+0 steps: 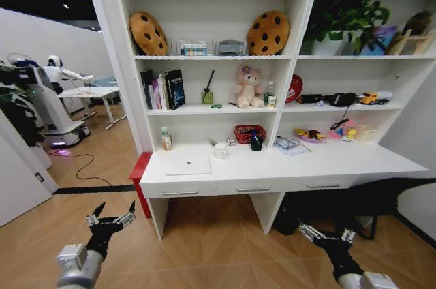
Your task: Organize the objects on the table.
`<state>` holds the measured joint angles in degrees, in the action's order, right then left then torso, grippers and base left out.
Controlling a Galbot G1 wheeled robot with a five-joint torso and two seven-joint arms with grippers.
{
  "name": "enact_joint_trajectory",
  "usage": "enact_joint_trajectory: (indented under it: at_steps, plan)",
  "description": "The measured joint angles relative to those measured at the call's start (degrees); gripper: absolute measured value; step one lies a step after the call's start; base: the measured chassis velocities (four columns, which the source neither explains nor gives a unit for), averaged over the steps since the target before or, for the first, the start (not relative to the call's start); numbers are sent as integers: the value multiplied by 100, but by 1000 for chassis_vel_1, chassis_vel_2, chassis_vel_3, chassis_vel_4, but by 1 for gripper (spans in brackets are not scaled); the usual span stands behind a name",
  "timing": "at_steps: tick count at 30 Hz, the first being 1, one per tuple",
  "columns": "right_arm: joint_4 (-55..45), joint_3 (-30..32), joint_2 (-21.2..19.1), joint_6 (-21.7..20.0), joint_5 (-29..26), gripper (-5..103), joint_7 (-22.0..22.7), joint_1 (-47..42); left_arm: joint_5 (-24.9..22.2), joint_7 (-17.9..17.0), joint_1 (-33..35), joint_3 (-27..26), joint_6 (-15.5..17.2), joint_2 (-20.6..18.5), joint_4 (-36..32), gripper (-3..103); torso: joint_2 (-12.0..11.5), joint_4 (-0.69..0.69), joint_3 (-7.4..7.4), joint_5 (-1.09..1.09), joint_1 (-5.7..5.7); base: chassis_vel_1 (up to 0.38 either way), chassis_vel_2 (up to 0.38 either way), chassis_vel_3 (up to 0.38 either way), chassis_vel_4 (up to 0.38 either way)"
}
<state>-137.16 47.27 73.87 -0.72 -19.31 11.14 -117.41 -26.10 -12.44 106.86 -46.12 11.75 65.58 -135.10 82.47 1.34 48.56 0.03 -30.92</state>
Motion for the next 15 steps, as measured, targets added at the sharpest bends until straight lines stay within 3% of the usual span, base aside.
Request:
enact_joint_trajectory:
  at_steps: [3, 4, 7, 15]
  plan:
    - [-1, 0, 0, 0, 0, 100, 0, 1, 0, -8, 1, -1, 0, 0, 0, 100, 3, -6, -3, -6, 3, 199, -233, -184, 206]
    - [-1, 0, 0, 0, 0, 100, -1, 0, 0, -8, 2, -1, 0, 0, 0, 100, 3, -4, -3, -11, 2, 66, 0, -139, 127]
    - [0, 1, 0, 0, 0, 100, 1, 0, 0, 1, -1, 0, 0, 0, -1, 100, 1, 5, -1, 0, 1, 12, -16, -95, 84]
    - [0, 0, -1, 0, 0, 100, 0, 4, 0, 0, -1, -1, 0, -1, 0, 100, -4, -4, 3, -4, -10, -59, 4, 85, -28]
